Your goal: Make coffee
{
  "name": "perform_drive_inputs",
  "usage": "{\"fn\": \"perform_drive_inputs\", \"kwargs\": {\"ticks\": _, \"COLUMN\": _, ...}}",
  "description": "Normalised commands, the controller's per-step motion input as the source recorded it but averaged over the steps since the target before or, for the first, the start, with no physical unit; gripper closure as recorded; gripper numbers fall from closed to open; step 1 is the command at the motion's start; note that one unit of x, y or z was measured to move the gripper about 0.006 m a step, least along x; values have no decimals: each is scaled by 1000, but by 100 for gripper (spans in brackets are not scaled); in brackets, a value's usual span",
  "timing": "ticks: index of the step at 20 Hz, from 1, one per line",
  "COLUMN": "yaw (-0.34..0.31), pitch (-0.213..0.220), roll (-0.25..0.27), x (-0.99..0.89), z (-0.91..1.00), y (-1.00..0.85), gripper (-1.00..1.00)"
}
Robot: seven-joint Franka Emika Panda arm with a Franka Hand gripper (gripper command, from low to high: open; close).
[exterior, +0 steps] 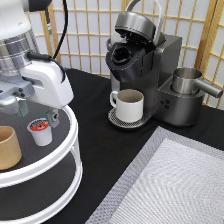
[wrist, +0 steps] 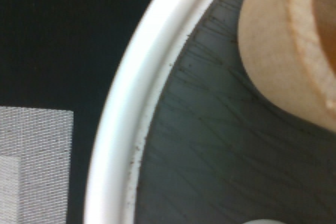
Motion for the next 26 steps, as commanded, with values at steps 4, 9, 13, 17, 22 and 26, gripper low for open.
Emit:
{"fn": "perform_drive_inputs", "kwargs": {"ticks": 4, "yaw": -51, "pitch": 7, "roll": -2, "x": -202, "z": -356, "y": -10, "gripper": -100}}
{"fn": "perform_drive_inputs", "kwargs": {"ticks": 9, "yaw": -31, "pitch": 1, "roll": -16, "x": -2, "z": -65, "y": 75, "gripper": -100}}
{"fn": "perform_drive_inputs", "kwargs": {"ticks": 13, "yaw": -25, "pitch": 1, "roll": -16, "x": 14, "z": 63, "y": 19, "gripper": 100}}
{"fn": "perform_drive_inputs", "kwargs": {"ticks": 17, "yaw": -41, "pitch": 0, "roll": -34, "x": 9, "z": 21, "y": 3, "gripper": 100}}
{"fn": "perform_drive_inputs", "kwargs": {"ticks": 22, "yaw": -36, "pitch": 0, "roll": -49, "x": 103, "z": 2, "y": 0, "gripper": 100}}
{"fn": "perform_drive_inputs", "kwargs": {"ticks": 26, "yaw": -16, "pitch": -3, "roll": -46, "x": 254, "z": 235, "y": 0, "gripper": 100}}
